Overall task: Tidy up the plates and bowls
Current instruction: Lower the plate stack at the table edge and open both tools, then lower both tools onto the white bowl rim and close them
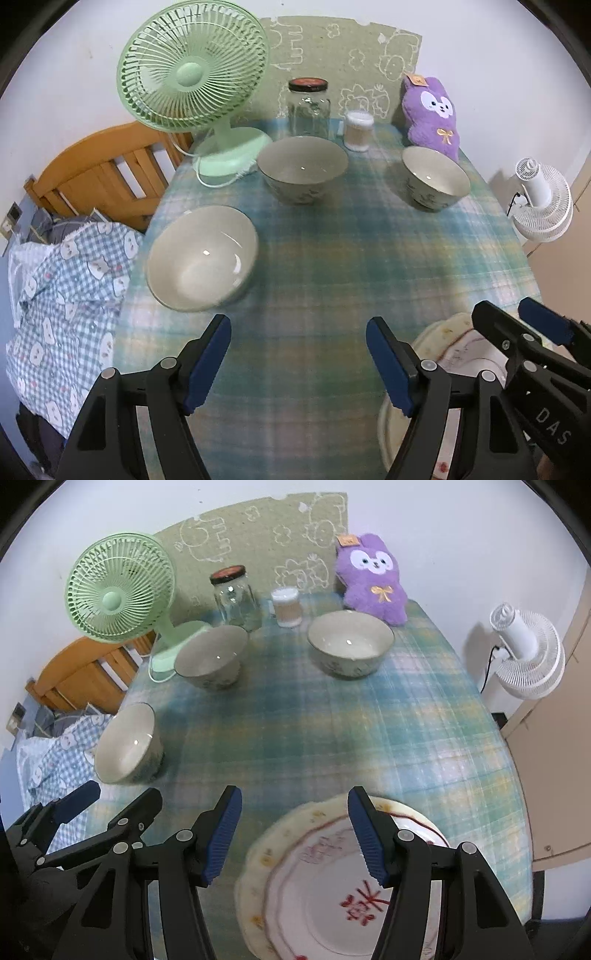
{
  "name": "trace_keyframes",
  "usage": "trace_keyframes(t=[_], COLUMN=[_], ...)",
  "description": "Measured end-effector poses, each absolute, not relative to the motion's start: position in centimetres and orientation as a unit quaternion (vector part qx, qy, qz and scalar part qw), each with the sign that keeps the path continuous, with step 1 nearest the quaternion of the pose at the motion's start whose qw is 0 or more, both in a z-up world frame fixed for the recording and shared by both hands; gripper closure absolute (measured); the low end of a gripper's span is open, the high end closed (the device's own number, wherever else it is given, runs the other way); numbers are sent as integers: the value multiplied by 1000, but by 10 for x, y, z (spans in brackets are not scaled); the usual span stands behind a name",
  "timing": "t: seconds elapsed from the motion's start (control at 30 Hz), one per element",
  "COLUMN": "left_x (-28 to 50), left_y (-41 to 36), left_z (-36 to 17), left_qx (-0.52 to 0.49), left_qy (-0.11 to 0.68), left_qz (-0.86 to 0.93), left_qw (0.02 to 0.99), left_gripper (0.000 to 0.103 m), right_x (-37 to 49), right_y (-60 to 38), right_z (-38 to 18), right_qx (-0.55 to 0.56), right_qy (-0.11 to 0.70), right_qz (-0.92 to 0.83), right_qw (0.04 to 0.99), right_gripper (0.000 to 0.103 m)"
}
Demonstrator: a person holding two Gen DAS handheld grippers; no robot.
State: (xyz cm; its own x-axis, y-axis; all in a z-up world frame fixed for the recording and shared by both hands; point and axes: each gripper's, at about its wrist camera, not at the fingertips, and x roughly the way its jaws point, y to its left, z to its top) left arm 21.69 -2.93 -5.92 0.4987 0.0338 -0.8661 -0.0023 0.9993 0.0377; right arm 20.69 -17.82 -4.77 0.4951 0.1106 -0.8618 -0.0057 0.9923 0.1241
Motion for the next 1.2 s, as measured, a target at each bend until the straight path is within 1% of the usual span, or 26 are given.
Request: trace_keyframes(t=[0.2, 0.3, 0.57, 0.63, 0.8, 0.93, 1.07, 1.13, 1.2], left_x=[231, 237, 258, 262, 273, 283, 292, 295, 298], left_y=[1, 16, 65, 74, 93, 102, 110, 113, 115], left_z=[-60, -61, -73, -77, -88, -98, -110, -115, -119], left_qx=[22, 24, 14, 17, 18, 21, 22, 22, 19], left_qy=[498, 490, 493, 488, 495, 501, 510, 515, 519], left_qz=[11, 6, 32, 40, 46, 43, 39, 40, 40], left_qw=[867, 871, 870, 871, 867, 864, 859, 856, 854], left_gripper=[27, 32, 32, 34, 43, 47, 55, 59, 64], right_x=[220, 229, 256, 261, 277, 288, 296, 299, 304], right_y=[-145, -127, -76, -63, -37, -21, -10, -7, -2], right_z=[-45, -47, -57, -59, -72, -85, -97, -102, -107], right_qx=[55, 58, 48, 44, 35, 33, 30, 29, 27], right_qy=[493, 494, 500, 500, 509, 518, 526, 529, 533], right_qz=[25, 24, 37, 39, 47, 46, 45, 46, 47], right_qw=[868, 867, 864, 864, 859, 854, 849, 847, 845], right_gripper=[40, 40, 40, 41, 48, 55, 57, 62, 64])
